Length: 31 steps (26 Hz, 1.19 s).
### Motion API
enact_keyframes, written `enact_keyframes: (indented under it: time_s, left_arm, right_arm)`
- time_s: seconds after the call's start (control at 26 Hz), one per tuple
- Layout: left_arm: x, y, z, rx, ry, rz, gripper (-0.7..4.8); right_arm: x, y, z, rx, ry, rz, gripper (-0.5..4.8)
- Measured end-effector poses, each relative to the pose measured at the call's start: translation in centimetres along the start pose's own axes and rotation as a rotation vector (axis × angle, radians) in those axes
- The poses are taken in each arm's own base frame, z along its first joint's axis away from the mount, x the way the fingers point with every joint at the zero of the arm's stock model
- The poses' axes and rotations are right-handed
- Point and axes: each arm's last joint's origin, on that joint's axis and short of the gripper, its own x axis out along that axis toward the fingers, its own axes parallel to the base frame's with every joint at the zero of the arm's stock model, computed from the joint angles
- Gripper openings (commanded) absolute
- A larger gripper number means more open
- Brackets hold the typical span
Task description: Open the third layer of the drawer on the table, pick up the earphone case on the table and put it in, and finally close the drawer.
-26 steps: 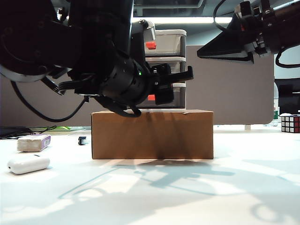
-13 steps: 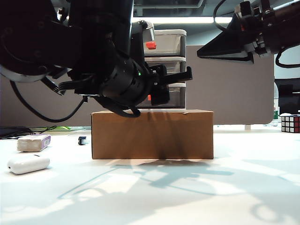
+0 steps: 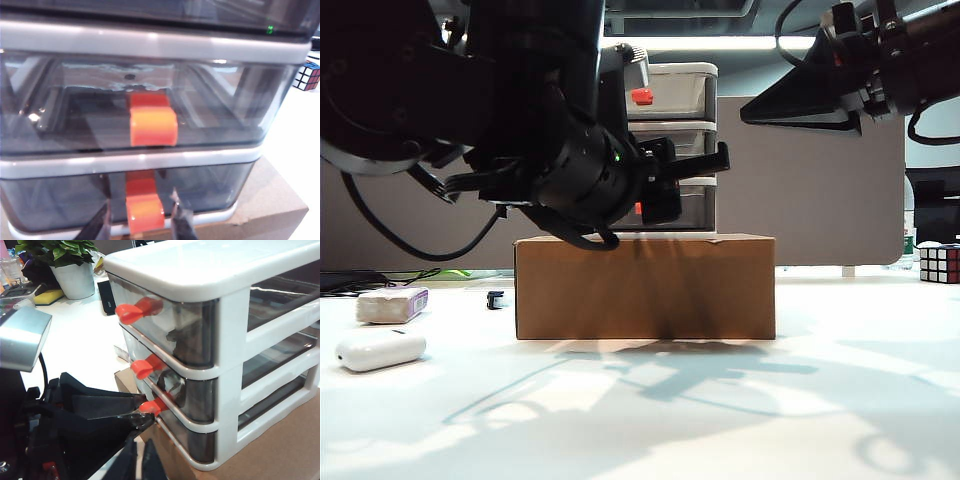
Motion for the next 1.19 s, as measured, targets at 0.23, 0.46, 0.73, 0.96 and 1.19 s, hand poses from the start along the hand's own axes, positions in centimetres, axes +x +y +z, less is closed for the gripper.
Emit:
enact_keyframes:
  time_s: [0.23,0.46,0.73,0.96,1.19]
  left_arm:
    - [0.17,0.25,0.03,0.000,0.000,0.007,1.46]
    - [0.19,0.24,-0.07,0.006,0.012,-0.010,1.46]
    - [0.39,0.03,0.14,0.006,0.012,-0.018,1.45]
    - [0.39,0.05,0.13,0.007,0.014,-0.017,0.68]
    - [0.40,0.10,0.03,0.007,0.022,-0.011,-0.06]
  right_arm:
    - [0.00,0.00,0.00,0.000,0.000,0.000,0.35]
    - [0.00,0.00,-0.01,0.000,0.000,0.000,0.35]
    - [0.00,0.00,0.00,0.000,0.000,0.000,0.35]
    - [0.00,0.00,0.00,0.000,0.000,0.002,0.35]
    - [0.01,0.05,0.00,0.000,0.000,0.011,0.06]
